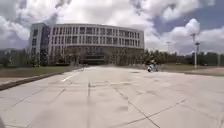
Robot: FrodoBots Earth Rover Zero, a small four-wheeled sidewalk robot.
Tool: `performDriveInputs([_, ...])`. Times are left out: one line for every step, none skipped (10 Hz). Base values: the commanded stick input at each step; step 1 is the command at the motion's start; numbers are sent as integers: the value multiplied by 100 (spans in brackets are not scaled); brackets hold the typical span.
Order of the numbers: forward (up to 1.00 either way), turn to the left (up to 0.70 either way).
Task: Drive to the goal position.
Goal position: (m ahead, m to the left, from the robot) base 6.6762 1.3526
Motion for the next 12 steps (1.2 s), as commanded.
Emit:
performDriveInputs([100, 0])
performDriveInputs([100, 0])
performDriveInputs([100, 0])
performDriveInputs([100, 0])
performDriveInputs([100, 0])
performDriveInputs([100, 0])
performDriveInputs([100, 0])
performDriveInputs([100, 0])
performDriveInputs([100, 0])
performDriveInputs([100, 0])
performDriveInputs([100, 0])
performDriveInputs([100, 0])
